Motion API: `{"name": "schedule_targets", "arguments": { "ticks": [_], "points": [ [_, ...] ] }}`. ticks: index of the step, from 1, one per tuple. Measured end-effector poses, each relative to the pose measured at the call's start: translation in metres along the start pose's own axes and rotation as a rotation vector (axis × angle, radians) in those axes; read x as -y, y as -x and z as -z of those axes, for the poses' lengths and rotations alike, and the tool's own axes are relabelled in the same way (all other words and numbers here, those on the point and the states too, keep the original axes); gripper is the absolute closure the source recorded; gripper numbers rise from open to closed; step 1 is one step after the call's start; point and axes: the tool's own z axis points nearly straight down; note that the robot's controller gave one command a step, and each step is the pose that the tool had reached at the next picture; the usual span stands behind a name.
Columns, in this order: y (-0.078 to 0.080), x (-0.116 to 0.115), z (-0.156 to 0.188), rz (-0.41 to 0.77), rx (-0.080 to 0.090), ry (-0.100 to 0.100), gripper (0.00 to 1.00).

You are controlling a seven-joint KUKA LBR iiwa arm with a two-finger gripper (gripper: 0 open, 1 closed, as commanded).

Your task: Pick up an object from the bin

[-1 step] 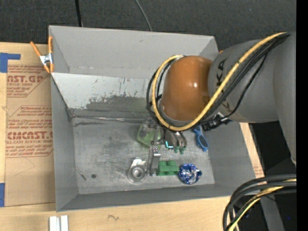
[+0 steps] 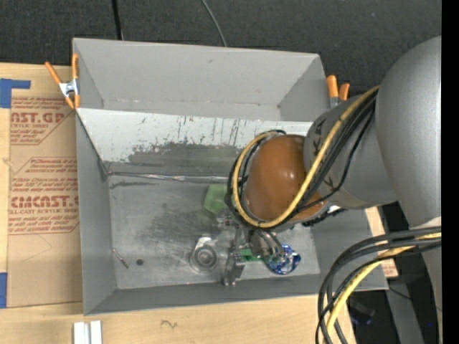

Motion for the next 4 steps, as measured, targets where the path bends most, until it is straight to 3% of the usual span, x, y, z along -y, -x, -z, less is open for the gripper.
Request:
{"name": "schedule_targets", "arguments": {
  "ticks": [1, 2, 3, 4],
  "points": [
    [0.017, -0.022, -0.007, -0.020, 0.008, 0.000, 0.00],
    [0.017, -0.022, -0.006, -0.021, 0.010, 0.001, 1.00],
    [0.013, -0.007, -0.007, -0.142, 0.006, 0.003, 1.00],
    [0.012, -0.006, -0.007, -0.142, 0.002, 0.002, 0.00]
  ]
}}
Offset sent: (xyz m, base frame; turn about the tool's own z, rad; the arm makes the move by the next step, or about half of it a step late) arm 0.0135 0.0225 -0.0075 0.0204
